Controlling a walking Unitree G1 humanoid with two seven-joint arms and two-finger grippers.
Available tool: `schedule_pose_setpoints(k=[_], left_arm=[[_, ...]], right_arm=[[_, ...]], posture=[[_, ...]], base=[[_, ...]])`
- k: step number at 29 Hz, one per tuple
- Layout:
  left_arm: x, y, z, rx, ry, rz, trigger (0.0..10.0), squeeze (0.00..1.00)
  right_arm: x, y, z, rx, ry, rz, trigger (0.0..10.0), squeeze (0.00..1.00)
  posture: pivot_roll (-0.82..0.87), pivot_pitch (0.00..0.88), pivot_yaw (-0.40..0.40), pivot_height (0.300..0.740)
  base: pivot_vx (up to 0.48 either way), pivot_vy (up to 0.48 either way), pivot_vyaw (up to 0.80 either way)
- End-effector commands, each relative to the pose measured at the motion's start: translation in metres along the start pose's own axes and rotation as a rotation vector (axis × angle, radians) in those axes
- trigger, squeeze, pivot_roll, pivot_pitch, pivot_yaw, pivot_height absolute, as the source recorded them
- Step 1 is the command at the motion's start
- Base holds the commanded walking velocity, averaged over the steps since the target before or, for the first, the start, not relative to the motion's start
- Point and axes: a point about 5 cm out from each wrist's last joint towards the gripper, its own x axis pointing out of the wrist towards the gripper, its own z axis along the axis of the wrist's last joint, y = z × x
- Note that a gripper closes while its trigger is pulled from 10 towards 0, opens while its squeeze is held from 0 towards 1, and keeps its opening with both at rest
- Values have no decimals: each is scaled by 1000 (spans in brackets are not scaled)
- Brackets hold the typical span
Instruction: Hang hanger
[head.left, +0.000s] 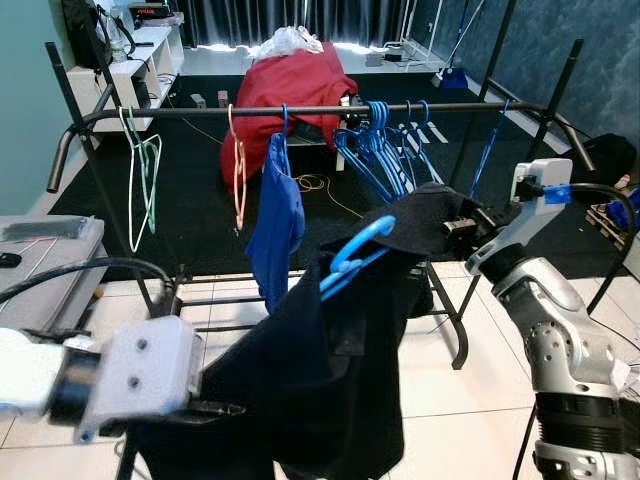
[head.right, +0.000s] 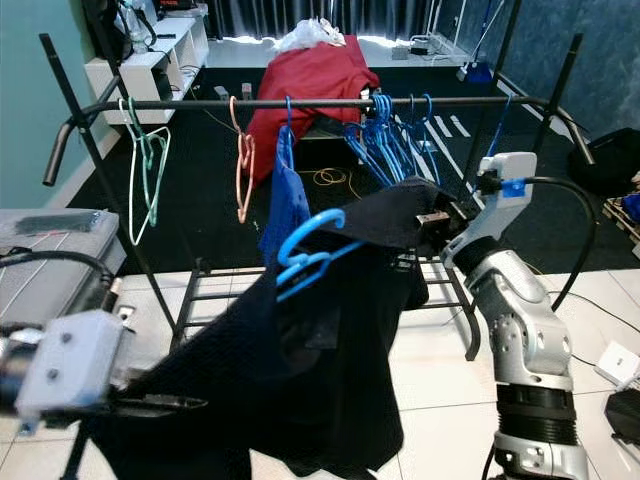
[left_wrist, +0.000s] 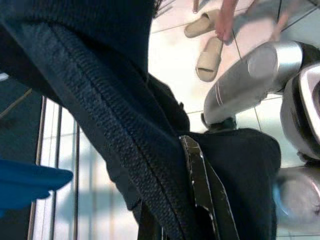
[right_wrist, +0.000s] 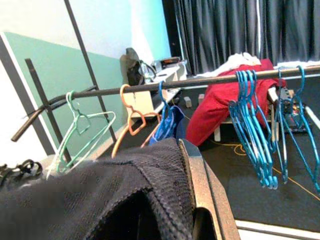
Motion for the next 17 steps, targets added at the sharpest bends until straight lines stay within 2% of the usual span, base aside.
schedule_pose_setpoints(k=[1, 2, 3, 4, 5, 7, 8, 9, 10, 11, 12, 13, 14, 15, 16, 17], left_arm=[[2, -4, -4, 24, 45, -53, 10000, 0], [2, -4, -4, 24, 45, -53, 10000, 0], [13, 2, -2, 71, 12, -60, 10000, 0], [13, 2, -2, 71, 12, -60, 10000, 0], [16, 10, 7, 104, -64, -34, 10000, 0], [16, 10, 7, 104, -64, -34, 10000, 0], [14, 18, 14, 124, -112, 0, 10000, 0], [14, 18, 14, 124, -112, 0, 10000, 0], [6, 27, 15, 138, -116, 58, 10000, 0], [6, 27, 15, 138, -116, 58, 10000, 0], [-8, 35, 14, 143, -110, 118, 10000, 0], [-8, 35, 14, 143, -110, 118, 10000, 0], [-22, 41, 16, 140, -124, 180, 10000, 0], [-22, 41, 16, 140, -124, 180, 10000, 0], [-37, 46, 22, 148, -167, 237, 10000, 0], [-37, 46, 22, 148, -167, 237, 10000, 0]], right_arm=[[0, -4, 6, 15, -24, -27, 0, 0], [0, -4, 6, 15, -24, -27, 0, 0], [1, -4, 4, 29, -20, -29, 0, 0], [1, -4, 4, 29, -20, -29, 0, 0], [2, -3, 1, 41, -13, -32, 0, 0], [2, -3, 1, 41, -13, -32, 0, 0], [1, -4, -2, 49, -5, -40, 0, 0], [1, -4, -2, 49, -5, -40, 0, 0], [0, -5, -5, 54, 10, -48, 0, 0], [0, -5, -5, 54, 10, -48, 0, 0], [-2, -6, -10, 55, 35, -58, 0, 0], [-2, -6, -10, 55, 35, -58, 0, 0], [-4, -8, -15, 50, 67, -66, 0, 0], [-4, -8, -15, 50, 67, -66, 0, 0], [-5, -10, -21, 47, 107, -78, 0, 0], [-5, -10, -21, 47, 107, -78, 0, 0]], posture=[[7, 0, -32, 740], [7, 0, -32, 740], [2, 0, -25, 740], [2, 0, -25, 740], [-4, 0, -17, 740], [-4, 0, -17, 740], [-5, 0, -16, 740], [-5, 0, -16, 740], [-3, 0, -16, 740], [-3, 0, -16, 740], [-3, 0, -16, 740], [-3, 0, -16, 740], [-5, 0, -17, 740], [-5, 0, -17, 740], [-3, 0, -23, 740], [-3, 0, -23, 740]], base=[[0, 0, 0], [0, 0, 0], [0, 0, 0], [0, 0, 0], [0, 0, 0], [0, 0, 0], [0, 0, 0], [0, 0, 0], [0, 0, 0], [0, 0, 0], [0, 0, 0], [0, 0, 0], [0, 0, 0], [0, 0, 0], [0, 0, 0], [0, 0, 0]])
